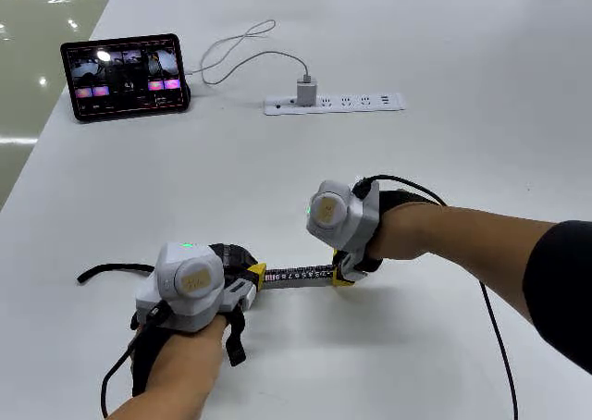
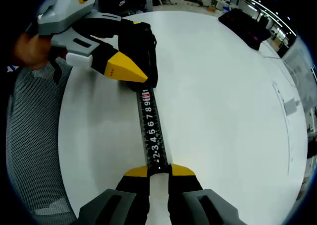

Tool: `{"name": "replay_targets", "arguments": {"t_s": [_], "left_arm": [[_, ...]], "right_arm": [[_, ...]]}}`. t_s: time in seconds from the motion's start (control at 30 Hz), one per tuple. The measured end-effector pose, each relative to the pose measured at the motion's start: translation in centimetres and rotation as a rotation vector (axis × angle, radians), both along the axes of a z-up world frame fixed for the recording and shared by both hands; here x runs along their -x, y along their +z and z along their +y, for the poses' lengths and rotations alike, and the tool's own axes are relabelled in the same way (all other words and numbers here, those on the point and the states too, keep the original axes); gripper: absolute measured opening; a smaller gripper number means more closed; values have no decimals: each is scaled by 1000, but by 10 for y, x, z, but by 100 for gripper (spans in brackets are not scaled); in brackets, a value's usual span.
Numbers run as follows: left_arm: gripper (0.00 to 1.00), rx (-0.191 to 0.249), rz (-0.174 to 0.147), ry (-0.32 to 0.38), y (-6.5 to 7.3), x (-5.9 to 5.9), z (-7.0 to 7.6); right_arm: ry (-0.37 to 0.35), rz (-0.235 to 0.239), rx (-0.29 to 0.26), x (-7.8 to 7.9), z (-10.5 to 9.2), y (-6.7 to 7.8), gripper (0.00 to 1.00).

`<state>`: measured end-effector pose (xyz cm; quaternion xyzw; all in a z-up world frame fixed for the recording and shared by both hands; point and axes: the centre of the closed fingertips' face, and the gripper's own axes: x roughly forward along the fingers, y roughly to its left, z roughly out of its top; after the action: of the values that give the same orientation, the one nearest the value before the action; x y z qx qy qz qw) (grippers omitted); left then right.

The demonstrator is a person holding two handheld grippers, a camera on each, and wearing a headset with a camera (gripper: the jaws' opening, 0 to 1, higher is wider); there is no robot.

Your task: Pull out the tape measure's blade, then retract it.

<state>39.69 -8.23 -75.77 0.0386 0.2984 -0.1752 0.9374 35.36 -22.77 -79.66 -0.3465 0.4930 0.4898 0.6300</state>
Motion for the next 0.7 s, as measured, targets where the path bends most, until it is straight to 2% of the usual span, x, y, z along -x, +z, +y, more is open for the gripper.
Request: {"name": "replay_targets", "arguments": {"t_s": [0.7], "left_arm": [[59, -3, 0, -1, 1, 0, 0]], "right_arm": [[12, -7, 2, -1, 5, 0, 9]]}}
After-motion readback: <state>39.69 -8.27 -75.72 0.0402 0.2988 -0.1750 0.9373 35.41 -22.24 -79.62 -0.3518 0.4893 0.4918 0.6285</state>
